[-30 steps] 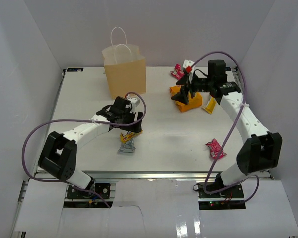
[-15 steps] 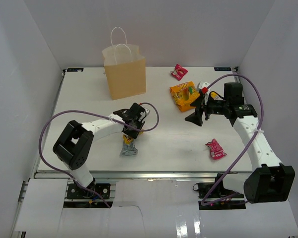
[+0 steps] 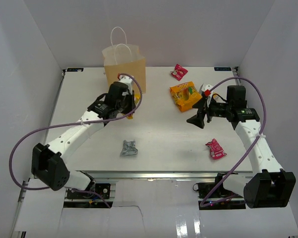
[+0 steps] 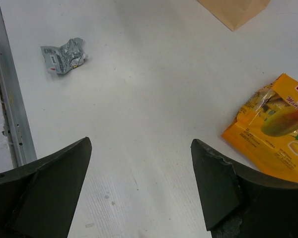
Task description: Place the snacks into the paper bag
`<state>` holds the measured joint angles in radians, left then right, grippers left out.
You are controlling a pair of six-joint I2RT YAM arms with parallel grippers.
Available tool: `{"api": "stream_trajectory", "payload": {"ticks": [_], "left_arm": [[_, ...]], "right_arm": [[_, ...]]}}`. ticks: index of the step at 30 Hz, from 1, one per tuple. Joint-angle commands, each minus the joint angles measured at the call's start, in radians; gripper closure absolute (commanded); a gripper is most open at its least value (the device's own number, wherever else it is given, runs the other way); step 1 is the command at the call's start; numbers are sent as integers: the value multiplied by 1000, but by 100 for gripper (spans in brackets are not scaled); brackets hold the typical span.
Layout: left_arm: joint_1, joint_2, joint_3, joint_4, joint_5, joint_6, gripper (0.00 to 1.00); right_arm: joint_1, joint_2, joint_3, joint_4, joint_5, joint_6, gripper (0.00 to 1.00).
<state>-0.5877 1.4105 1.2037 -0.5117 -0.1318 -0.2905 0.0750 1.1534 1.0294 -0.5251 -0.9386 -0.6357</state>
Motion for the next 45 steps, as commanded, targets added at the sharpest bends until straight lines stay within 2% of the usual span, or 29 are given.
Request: {"api": "stream_trajectory", "payload": {"ticks": [1,4,7,9,12,17,19,23,29,33,35,37,41,42,45], "left_arm": [[147,-109,92,125,79,-119,69],[280,-113,192,223,130,-191,70],[388,-37,328,304,169,-272,70],[420,25,405,346,152,-295,70],[471,175,616,366,147,-303,71],[493,472,910,351,167,-269,71],[494,531,992,352,182,-268,71],[493,614,1019,372,213,-283,71],[493,633,978,355,313,-302,68],[491,599,895,354,359,-305,48],[491,568,875,352,356,-297,33],[491,547,870,345,350,-282,24],[491,516,904,286,318,-243,20],[491,503,912,267,293,-231,20],[491,385,889,188,270,-156,19]], "right_arm": [[-9,-27,-14,8,-17,-2,13],[-12,-37,-31,13,-17,-1,13],[-15,-44,-43,14,-23,-2,13],[-15,-52,-49,13,-23,-4,13],[-14,-70,-60,13,-22,-7,13],[-15,-113,-75,13,-25,2,13],[-17,-135,-91,13,-20,4,13],[-21,-170,-124,13,-9,11,13],[-27,-185,-157,11,-8,25,13],[-27,-176,-167,7,43,33,12],[-29,-172,-170,7,98,62,12],[-29,-156,-169,5,165,120,12],[-29,-124,-160,-9,352,275,13],[-27,-106,-141,-22,460,300,13],[-27,-90,-118,-97,639,298,13]]}}
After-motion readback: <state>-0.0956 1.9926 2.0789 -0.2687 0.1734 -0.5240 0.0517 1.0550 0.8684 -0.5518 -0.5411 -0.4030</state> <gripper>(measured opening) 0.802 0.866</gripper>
